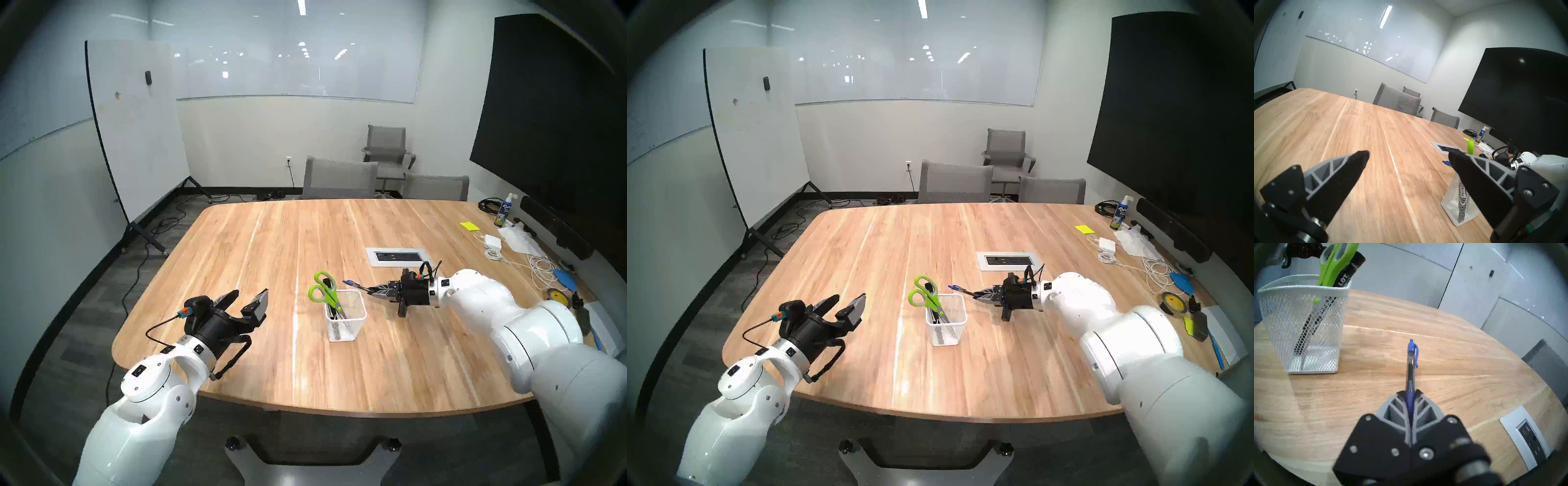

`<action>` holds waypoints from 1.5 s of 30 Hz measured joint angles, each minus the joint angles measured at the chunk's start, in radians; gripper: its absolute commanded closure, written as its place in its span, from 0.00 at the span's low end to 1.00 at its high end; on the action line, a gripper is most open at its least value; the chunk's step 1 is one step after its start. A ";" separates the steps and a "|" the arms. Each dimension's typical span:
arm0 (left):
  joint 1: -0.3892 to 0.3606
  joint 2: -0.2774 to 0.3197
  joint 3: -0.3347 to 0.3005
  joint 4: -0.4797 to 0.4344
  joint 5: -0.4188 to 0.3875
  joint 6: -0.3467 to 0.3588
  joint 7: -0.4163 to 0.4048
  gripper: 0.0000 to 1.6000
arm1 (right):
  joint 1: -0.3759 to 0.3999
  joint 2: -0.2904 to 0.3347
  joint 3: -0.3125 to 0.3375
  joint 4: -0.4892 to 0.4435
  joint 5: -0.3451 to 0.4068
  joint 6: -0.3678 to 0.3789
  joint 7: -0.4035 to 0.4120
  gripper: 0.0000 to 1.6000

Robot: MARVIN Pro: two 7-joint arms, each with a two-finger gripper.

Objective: Place the pen, the marker, and the scissors into the pen holder

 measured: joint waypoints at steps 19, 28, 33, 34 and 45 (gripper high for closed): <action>-0.002 0.000 0.000 0.001 0.000 0.000 -0.003 0.00 | -0.117 0.062 -0.010 -0.180 0.085 -0.065 -0.068 1.00; -0.003 0.000 0.000 0.002 0.000 0.000 -0.004 0.00 | -0.189 0.105 -0.003 -0.291 0.158 -0.070 -0.073 1.00; -0.003 -0.001 0.000 0.002 0.000 0.000 -0.005 0.00 | -0.231 0.132 -0.001 -0.364 0.205 -0.068 -0.072 1.00; -0.003 -0.001 0.000 0.002 0.000 0.000 -0.005 0.00 | -0.244 0.142 -0.001 -0.387 0.221 -0.065 -0.070 1.00; -0.003 -0.001 0.000 0.002 0.000 0.000 -0.006 0.00 | -0.298 0.196 -0.015 -0.502 0.317 -0.029 -0.036 1.00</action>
